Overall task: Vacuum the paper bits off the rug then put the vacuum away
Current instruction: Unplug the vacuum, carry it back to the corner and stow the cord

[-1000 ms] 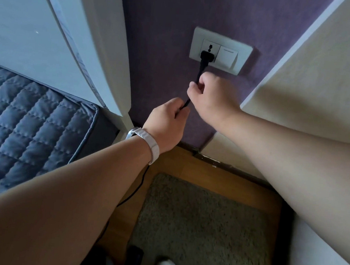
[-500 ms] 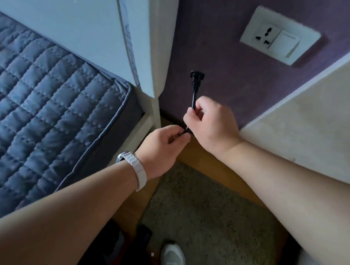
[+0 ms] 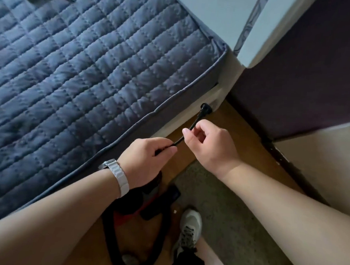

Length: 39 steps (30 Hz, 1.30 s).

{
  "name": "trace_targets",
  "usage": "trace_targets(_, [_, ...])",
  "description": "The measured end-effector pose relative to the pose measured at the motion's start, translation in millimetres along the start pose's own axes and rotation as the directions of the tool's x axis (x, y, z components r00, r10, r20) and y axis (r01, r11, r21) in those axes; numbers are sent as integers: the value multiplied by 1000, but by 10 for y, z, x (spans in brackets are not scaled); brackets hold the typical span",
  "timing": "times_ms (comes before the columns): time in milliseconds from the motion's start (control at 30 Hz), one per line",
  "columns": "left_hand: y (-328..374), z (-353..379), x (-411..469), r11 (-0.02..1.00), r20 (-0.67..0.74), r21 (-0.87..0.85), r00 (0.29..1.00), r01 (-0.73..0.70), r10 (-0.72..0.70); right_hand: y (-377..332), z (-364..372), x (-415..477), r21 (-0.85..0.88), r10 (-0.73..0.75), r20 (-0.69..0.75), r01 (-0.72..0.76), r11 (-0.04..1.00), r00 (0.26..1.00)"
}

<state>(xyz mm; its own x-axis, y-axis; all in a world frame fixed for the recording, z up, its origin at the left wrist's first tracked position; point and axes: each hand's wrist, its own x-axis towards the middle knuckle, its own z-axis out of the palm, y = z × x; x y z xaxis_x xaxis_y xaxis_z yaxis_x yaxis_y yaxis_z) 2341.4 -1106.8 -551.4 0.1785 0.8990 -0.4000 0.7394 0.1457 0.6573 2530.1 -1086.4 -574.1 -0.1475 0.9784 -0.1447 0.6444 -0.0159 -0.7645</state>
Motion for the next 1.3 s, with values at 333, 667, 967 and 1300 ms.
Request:
trace_targets(333, [-1031, -241, -1225, 972, -189, 9, 955, 234, -229, -364, 778, -713, -108, -86, 264, 118, 987, 961])
trace_targets(667, [-1968, -288, -2589, 896, -229, -104, 867, 431, -443, -896, 1453, -1487, -245, -59, 447, 185, 952, 893])
trace_targets(967, [-2852, 409, -2735, 780, -231, -292, 751, 553, -618, -731, 2397, -1449, -302, -57, 564, 270, 914, 823])
trace_targets(1300, [-3781, 1647, -2284, 467, 50, -537, 579, 702, -814, 55, 3261, -953, -401, 10, 679, 359, 843, 734])
